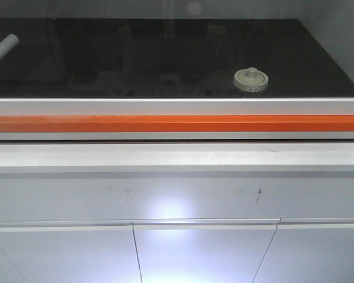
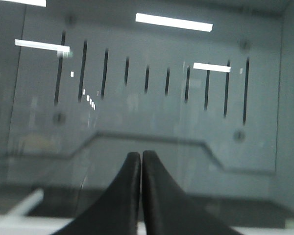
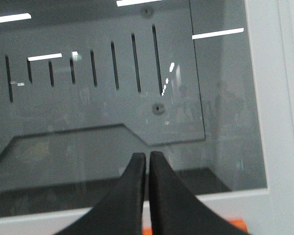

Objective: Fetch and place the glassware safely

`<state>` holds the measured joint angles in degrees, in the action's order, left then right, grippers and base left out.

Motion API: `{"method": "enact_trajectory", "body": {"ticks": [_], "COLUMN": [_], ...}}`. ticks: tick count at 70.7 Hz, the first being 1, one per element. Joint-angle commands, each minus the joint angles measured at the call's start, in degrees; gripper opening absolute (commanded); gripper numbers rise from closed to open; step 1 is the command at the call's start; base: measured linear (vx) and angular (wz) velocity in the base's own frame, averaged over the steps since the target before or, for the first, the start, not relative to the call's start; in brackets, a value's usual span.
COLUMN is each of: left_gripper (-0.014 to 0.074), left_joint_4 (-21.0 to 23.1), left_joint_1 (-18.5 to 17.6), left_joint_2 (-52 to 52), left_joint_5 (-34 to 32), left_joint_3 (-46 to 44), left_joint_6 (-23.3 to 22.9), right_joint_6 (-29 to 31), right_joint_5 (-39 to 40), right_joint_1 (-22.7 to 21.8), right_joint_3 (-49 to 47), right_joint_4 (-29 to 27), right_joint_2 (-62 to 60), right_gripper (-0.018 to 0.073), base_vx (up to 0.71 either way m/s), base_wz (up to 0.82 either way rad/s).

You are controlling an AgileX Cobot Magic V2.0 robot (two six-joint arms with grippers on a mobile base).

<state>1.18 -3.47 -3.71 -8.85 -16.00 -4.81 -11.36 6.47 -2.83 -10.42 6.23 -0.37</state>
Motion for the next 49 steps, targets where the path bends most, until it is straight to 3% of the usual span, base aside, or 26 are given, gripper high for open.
{"method": "enact_trajectory", "body": {"ticks": [1, 11, 20, 49], "left_gripper": [-0.0007, -0.0007, -0.0007, -0.0007], "left_joint_4": [0.2, 0.2, 0.0, 0.0], "left_joint_1": [-0.2, -0.2, -0.2, -0.2], "left_joint_2": [-6.8, -17.6, -27.7, -43.4], "left_joint_5": [0.4, 2.9, 2.3, -0.4], "left_joint_3": [-10.1, -21.5, -26.3, -27.4], "left_joint_6": [-0.6, -0.6, -0.6, -0.6], "right_joint_6": [-0.1, -0.1, 1.0, 0.7], "right_joint_5": [-0.8, -3.5, -4.4, 4.3], "right_joint_1": [-0.3, -0.3, -0.3, -0.3], "right_joint_3": [-9.5, -19.0, -25.1, -27.3], "right_joint_4": [0.3, 0.3, 0.3, 0.2], "right_joint_2": [3.3, 12.0, 22.1, 44.4], "right_gripper": [-0.0003, -0.0003, -0.0003, -0.0003], "base_vx": [0.00, 0.00, 0.00, 0.00], "base_wz": [0.00, 0.00, 0.00, 0.00]}}
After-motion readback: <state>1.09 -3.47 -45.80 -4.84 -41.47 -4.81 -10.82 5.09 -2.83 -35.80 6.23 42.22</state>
